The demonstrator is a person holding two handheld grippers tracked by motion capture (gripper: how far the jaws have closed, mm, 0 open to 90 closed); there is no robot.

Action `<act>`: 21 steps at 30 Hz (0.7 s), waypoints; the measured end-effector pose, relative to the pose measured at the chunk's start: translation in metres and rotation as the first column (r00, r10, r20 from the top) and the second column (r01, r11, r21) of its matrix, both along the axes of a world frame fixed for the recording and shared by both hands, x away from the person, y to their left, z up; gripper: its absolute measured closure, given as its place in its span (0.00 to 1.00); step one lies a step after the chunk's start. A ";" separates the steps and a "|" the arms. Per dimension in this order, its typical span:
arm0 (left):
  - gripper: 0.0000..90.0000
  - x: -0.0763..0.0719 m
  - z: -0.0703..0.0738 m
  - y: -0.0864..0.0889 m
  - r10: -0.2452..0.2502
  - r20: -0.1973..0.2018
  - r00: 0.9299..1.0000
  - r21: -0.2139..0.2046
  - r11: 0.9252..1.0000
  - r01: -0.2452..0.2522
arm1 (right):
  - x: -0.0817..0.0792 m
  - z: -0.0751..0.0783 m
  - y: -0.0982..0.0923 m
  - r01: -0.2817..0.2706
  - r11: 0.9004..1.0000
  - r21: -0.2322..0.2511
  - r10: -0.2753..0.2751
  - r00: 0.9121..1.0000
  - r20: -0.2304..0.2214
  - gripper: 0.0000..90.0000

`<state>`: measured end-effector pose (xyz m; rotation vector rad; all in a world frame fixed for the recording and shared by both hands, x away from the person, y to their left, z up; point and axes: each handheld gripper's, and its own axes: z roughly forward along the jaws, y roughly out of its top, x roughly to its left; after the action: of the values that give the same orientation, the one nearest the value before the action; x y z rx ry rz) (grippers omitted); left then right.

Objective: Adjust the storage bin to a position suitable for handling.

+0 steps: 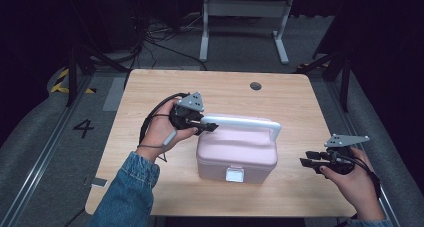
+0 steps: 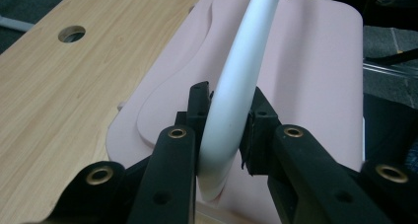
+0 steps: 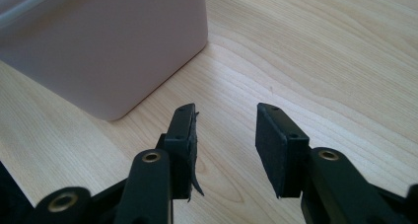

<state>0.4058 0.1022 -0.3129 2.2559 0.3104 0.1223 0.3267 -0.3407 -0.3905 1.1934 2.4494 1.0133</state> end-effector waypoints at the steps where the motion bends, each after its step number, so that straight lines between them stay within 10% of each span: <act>1: 0.87 0.000 0.001 0.000 -0.004 -0.003 1.000 -0.001 1.000 0.004 | 0.000 0.000 0.000 0.001 1.000 0.000 -0.001 1.000 0.000 0.68; 21: 0.88 0.006 0.023 -0.001 0.011 -0.031 0.999 0.002 1.000 -0.011 | -0.010 0.021 0.004 -0.054 0.998 0.024 0.052 0.996 0.077 0.58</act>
<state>0.4118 0.1017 -0.2897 2.2604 0.3391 0.0941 0.3169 -0.3370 -0.3694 1.0823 2.4276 1.0873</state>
